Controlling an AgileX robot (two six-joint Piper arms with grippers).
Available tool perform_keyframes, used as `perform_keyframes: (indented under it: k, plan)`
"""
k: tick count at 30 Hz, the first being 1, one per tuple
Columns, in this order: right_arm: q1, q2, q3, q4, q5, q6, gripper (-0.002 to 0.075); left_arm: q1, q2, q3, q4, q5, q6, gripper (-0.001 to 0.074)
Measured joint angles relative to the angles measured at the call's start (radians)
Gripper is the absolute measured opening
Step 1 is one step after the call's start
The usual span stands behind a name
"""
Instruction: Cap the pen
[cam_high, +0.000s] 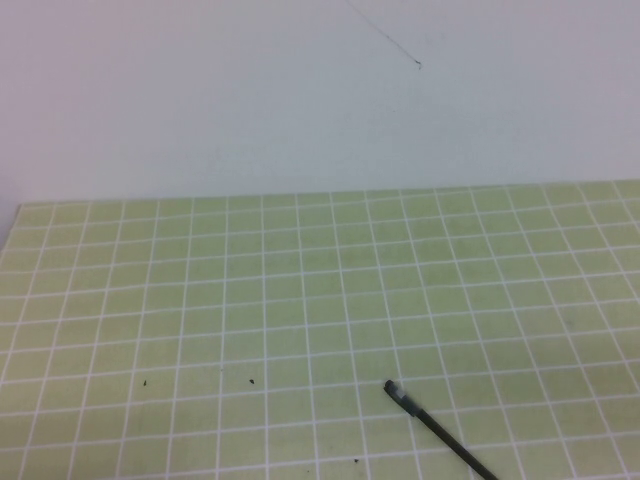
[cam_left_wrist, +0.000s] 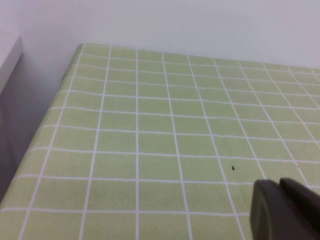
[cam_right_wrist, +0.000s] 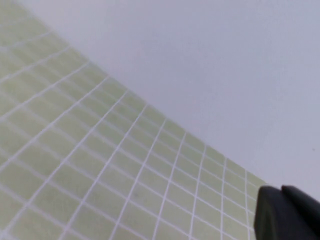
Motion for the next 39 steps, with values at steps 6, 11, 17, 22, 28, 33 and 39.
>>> perform_keyframes:
  k: [6, 11, 17, 22, 28, 33, 39]
  plan:
    - [-0.187, 0.000, 0.000, 0.037, -0.081, 0.342, -0.0001, 0.000, 0.000, 0.000, 0.000, 0.000, -0.002, 0.0000]
    - [-0.214, -0.028, 0.000, 0.075, 0.038, 0.443, -0.0001, 0.000, 0.000, 0.000, 0.000, 0.000, -0.002, 0.0000]
    - [-0.214, -0.156, 0.000, 0.107, 0.195, 0.458, -0.0001, 0.000, 0.000, 0.000, 0.000, 0.000, -0.002, 0.0000]
    - [-0.216, -0.232, 0.018, 0.126, 0.281, 0.458, -0.0001, 0.000, 0.000, 0.000, 0.000, 0.000, -0.002, 0.0000]
    - [-0.216, -0.231, 0.153, 0.126, 0.206, 0.576, -0.0001, 0.000, 0.000, 0.000, 0.000, 0.000, -0.002, 0.0000]
    - [-0.216, -0.231, 0.165, 0.123, 0.115, 0.655, -0.0001, 0.000, 0.002, 0.000, 0.000, 0.000, -0.002, 0.0000]
    - [-0.216, -0.231, 0.167, 0.112, 0.127, 0.652, -0.0001, 0.000, 0.002, 0.000, 0.000, 0.000, -0.002, 0.0000]
